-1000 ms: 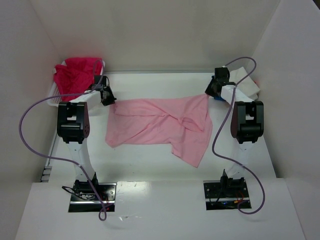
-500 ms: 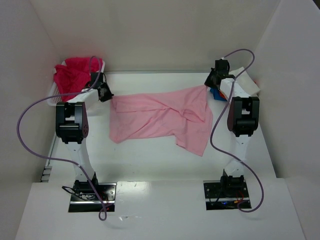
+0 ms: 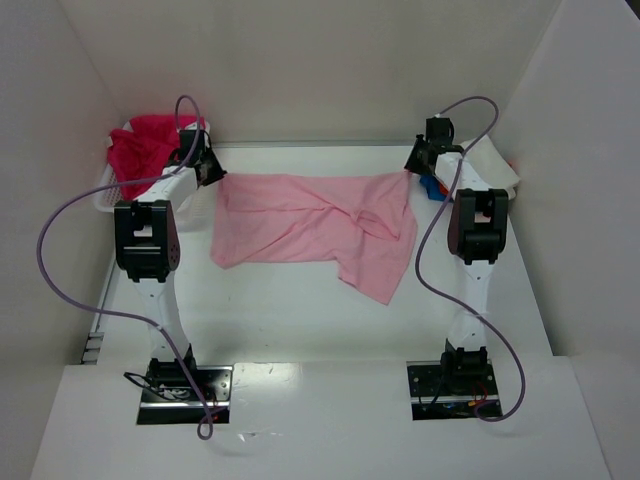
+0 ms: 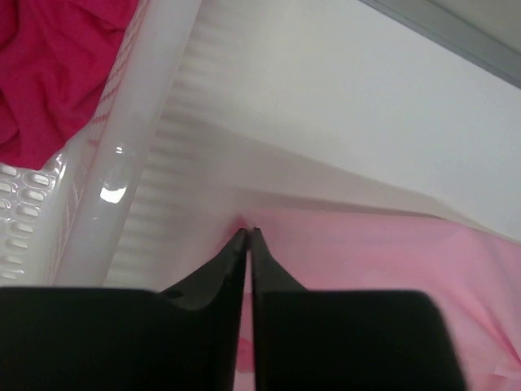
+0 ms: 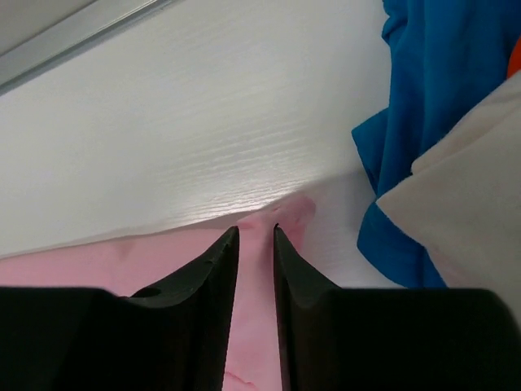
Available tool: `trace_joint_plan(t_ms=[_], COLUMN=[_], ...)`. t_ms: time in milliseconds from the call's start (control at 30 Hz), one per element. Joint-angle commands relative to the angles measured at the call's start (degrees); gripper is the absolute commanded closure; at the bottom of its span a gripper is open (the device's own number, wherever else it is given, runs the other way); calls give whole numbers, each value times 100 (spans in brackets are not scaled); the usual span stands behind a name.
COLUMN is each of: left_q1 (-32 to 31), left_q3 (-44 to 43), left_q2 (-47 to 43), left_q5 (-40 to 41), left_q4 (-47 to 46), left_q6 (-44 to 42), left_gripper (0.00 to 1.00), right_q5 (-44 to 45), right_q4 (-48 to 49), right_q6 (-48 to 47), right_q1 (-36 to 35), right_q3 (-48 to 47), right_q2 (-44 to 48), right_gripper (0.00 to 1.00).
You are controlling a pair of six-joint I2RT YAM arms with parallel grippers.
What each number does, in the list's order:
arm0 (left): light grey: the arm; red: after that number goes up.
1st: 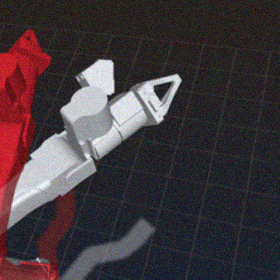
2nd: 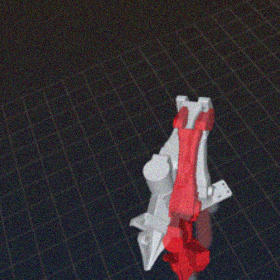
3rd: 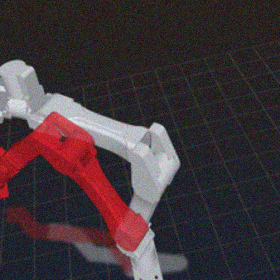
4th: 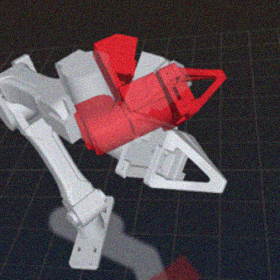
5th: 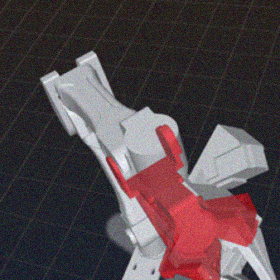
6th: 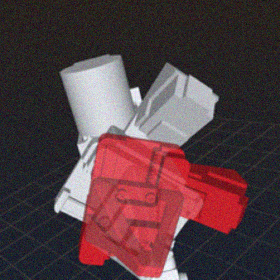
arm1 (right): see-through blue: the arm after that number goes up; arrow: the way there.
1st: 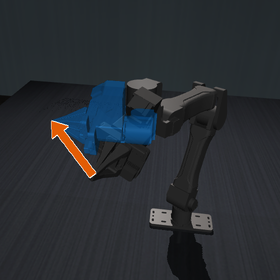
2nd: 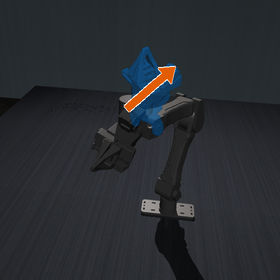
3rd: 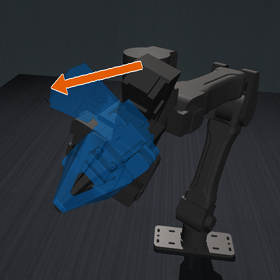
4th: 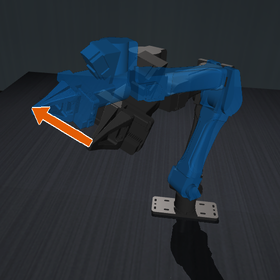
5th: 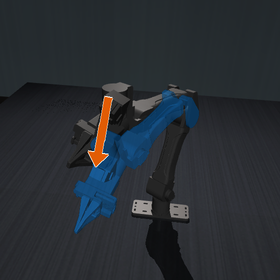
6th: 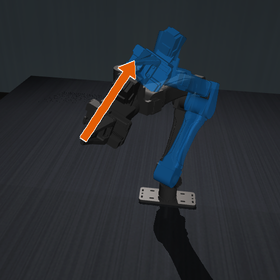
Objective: Fold and stack the t-shirts
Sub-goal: Fold the flattened tshirt in 1/3 of the way
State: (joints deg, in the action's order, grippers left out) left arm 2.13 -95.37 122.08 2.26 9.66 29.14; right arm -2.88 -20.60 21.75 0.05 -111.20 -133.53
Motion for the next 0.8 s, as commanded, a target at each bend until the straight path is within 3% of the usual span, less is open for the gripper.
trace_joint_plan(t_ms=[0, 33, 200, 433, 567, 767], left_q1=[42, 42, 42, -98, -116, -116], left_q3=[-254, -180, 329, 1136, 1675, 1710], left_q2=[35, -72, -515, -949, -1064, -881], left_q5=[29, -37, -668, -1052, -1140, -1193], left_q4=[-8, -7, -60, 116, 54, 54], left_q6=[-216, -216, -267, -269, -198, -198], left_gripper=[64, 57, 48, 47, 50, 51], right_q5=[-290, -292, -615, -792, -868, -907], right_q4=[-14, -14, 325, 703, 724, 724], right_q6=[-153, -153, -40, 84, 31, 36], right_q1=[47, 47, 47, 7, -119, -225], right_q3=[-209, -110, 902, 2396, 2734, 2907], right_q2=[292, 367, 1223, 2035, 1960, 1770], right_gripper=[45, 34, 29, 30, 33, 36])
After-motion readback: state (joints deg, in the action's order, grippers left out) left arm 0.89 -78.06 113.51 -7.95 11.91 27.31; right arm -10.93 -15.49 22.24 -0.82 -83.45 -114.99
